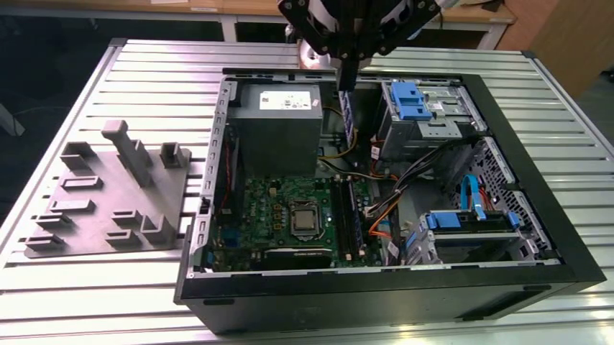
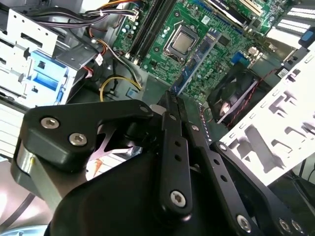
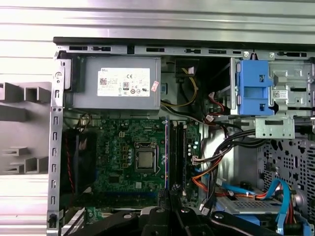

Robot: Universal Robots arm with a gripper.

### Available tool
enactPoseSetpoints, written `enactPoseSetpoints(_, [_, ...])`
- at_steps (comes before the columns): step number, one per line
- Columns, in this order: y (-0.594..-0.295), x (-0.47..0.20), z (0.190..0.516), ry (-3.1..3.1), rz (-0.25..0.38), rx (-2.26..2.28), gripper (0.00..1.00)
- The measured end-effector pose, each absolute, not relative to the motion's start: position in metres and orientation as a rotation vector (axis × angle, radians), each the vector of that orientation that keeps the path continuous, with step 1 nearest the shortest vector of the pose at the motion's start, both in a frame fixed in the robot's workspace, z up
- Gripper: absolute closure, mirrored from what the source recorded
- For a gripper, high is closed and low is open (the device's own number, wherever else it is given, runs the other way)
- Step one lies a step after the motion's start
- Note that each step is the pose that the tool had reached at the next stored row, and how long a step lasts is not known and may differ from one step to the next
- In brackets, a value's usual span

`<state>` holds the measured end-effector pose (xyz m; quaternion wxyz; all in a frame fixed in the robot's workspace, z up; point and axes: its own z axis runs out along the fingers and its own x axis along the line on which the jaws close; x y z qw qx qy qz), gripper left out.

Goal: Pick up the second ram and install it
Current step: 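Insert the second ram into the second slot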

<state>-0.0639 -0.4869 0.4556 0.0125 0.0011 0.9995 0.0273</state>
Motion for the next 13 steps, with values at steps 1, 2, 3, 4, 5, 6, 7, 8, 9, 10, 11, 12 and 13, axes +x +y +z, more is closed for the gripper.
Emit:
enactPoseSetpoints(1, [-0.487,-0.064,0.454,3.115,0.085,0.001,0.89])
enactPoseSetpoints(2, [-0.487,-0.064,0.453,3.116,0.085,-0.002,0.89])
enactPoseSetpoints(3, [-0.487,-0.064,0.451,3.116,0.085,-0.005,0.89])
enactPoseSetpoints(4, [-0.487,-0.064,0.45,3.116,0.085,-0.007,0.89])
enactPoseSetpoints(5, [-0.487,-0.064,0.449,3.116,0.085,-0.01,0.89])
enactPoseSetpoints(6, [-0.487,-0.064,0.447,3.116,0.085,-0.012,0.89])
enactPoseSetpoints(7, [-0.487,-0.063,0.446,3.116,0.085,-0.014,0.89])
enactPoseSetpoints(8, [-0.487,-0.063,0.445,3.116,0.085,-0.016,0.89])
enactPoseSetpoints(9, [-0.487,-0.063,0.443,3.116,0.085,-0.019,0.89])
enactPoseSetpoints(10, [-0.487,-0.063,0.442,3.116,0.085,-0.021,0.89])
enactPoseSetpoints(11, [-0.487,-0.062,0.441,3.116,0.085,-0.023,0.89])
enactPoseSetpoints(12, [-0.487,-0.062,0.439,3.116,0.085,-0.025,0.89])
enactPoseSetpoints(13, [-0.487,-0.062,0.438,3.116,0.085,-0.027,0.89])
